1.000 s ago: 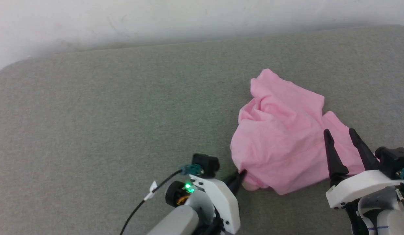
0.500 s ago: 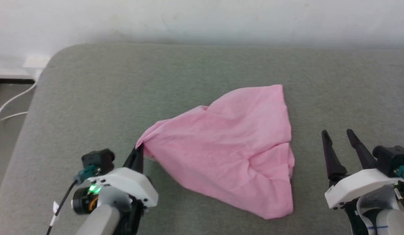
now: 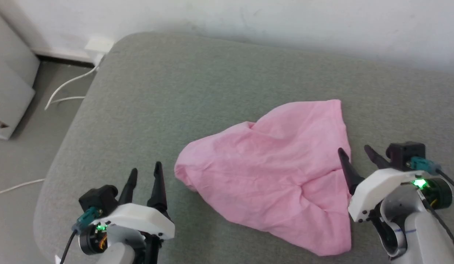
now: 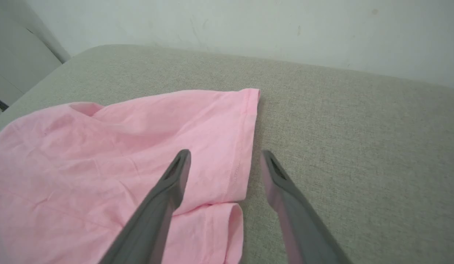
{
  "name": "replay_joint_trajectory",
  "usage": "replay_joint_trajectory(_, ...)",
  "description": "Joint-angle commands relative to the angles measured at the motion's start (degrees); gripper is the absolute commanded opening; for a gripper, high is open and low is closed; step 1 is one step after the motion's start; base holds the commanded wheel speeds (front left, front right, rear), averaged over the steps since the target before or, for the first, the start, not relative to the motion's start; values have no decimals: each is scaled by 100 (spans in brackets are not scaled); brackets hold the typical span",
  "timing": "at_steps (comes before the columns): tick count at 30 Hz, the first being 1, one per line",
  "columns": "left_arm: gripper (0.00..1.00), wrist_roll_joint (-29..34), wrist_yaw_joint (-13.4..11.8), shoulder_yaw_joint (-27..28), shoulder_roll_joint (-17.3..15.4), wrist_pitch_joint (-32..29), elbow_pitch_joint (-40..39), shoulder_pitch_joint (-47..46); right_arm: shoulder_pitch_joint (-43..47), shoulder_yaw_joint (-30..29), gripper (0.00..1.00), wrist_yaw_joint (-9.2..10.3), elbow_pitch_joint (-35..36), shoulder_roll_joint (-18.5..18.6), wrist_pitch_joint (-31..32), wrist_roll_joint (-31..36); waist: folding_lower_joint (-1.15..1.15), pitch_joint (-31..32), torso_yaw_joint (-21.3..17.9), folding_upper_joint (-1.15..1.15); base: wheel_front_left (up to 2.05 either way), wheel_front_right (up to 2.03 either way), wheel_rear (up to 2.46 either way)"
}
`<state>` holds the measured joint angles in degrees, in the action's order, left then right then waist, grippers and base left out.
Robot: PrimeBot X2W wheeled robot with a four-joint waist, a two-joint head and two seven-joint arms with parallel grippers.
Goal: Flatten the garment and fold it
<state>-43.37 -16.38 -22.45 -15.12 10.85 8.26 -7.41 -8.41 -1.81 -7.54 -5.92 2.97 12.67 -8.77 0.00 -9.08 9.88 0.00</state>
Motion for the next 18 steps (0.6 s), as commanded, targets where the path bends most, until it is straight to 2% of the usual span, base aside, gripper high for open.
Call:
replay_joint_trajectory(1, 100, 114, 75, 112, 57, 239, 24, 19, -212, -30, 100, 5, -223, -9, 216, 66, 0, -154, 304, 0, 0, 0, 0)
replay_joint_trajectory(8, 100, 884, 319, 711, 556, 411, -215, -37, -655, -268, 100, 5, -1068, -9, 1458, 519, 0, -319, 564, 0, 0, 0, 0)
replay_joint_trajectory(9, 100, 985, 381, 783, 638, 412, -224, -15, -695, -280, 96, 5, -1128, -9, 1599, 539, 0, -338, 577, 0, 0, 0, 0)
replay_joint_trajectory(10, 100, 1065, 450, 841, 714, 412, -211, 5, -728, -277, 73, 5, -1159, -9, 1695, 538, 0, -351, 583, 0, 0, 0, 0)
replay_joint_trajectory(11, 100, 1135, 515, 901, 781, 413, -197, 19, -752, -266, 27, 5, -1167, -9, 1755, 539, 0, -362, 580, 0, 0, 0, 0)
replay_joint_trajectory(12, 100, 1196, 577, 955, 837, 413, -179, 33, -770, -246, 6, 5, -1152, -9, 1776, 531, 0, -374, 564, 0, 0, 0, 0)
replay_joint_trajectory(13, 100, 1253, 633, 1001, 885, 413, -152, 45, -785, -236, 0, 5, -1127, -9, 1774, 512, 0, -384, 539, 0, 0, 0, 0)
replay_joint_trajectory(18, 100, 1458, 854, 1153, 1040, 414, 24, 49, -706, -538, 0, 5, -771, -9, 1495, 583, 0, -310, 396, 0, 0, 0, 0)
